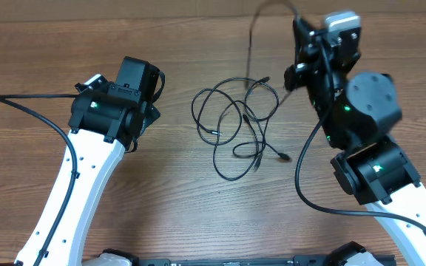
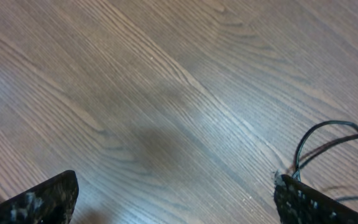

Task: Untangle cables
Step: 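Lift the grasped cable and carry it up and off to the right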

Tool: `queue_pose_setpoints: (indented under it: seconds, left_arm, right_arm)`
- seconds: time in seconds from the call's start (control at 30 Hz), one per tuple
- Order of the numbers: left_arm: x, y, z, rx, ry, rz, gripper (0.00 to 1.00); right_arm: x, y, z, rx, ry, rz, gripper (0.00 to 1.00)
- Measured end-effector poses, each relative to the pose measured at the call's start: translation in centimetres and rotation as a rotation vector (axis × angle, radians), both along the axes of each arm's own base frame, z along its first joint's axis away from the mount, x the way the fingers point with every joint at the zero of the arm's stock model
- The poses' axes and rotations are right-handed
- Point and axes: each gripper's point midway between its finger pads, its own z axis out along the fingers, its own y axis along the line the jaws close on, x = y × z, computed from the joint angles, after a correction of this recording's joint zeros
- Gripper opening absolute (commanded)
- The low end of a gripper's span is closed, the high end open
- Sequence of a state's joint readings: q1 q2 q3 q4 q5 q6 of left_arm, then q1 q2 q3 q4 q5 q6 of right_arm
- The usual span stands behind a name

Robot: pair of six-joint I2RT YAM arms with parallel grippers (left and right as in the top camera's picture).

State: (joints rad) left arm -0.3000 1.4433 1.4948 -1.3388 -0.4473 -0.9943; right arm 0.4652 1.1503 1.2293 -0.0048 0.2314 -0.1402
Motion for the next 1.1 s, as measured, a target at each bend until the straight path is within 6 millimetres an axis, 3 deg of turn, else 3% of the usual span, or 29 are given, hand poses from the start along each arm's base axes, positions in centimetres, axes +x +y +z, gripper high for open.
queue_pose_setpoints:
  seconds: [0.07,0.13,0.2,0.3,0.43,0.6,0.77,0.97,1.03,1.1]
  left_arm:
    - [0.0,0.0,0.0,0.000,0.000,0.000,1.00]
    - [0.0,0.0,0.0,0.000,0.000,0.000,1.00]
    - [0.0,0.0,0.0,0.002,-0.001,0.001,1.00]
    - [0.0,0.0,0.0,0.002,0.000,0.001,1.00]
    - [0.0,0.0,0.0,0.002,-0.001,0.001,1.00]
    - [0.0,0.0,0.0,0.002,-0.001,0.001,1.00]
    - [0.0,0.0,0.0,0.002,-0.001,0.001,1.00]
    - [0.0,0.0,0.0,0.002,-0.001,0.001,1.00]
    - [0.0,0.0,0.0,0.002,-0.001,0.001,1.00]
    - [0.0,0.0,0.0,0.002,-0.001,0.001,1.00]
  right_arm:
    - [-0.7,-0.3,3.2,-0.013,-0.138,-0.013,0.04]
    - [-2.7,-1.2,8.0,-0.025,-0.347,-0.048,0.04]
    - [-4.5,-2.1,10.9,-0.025,-0.479,-0.083,0.04]
    - [-7.2,-3.5,13.9,-0.043,-0.616,-0.137,0.04]
    - [-8.8,-4.3,15.2,-0.139,-0.687,-0.209,0.04]
    - [-6.8,-4.9,13.3,-0.292,-0.602,-0.322,0.04]
    - [-3.3,-8.8,10.2,-0.417,-0.428,-0.508,0.04]
    - [1.6,-17.2,4.2,-0.546,-0.147,-0.751,0.04]
    - [3.3,-22.1,-0.2,-0.599,0.046,-0.841,0.04]
    - [4.1,-25.8,-4.0,-0.597,0.196,-0.888,0.04]
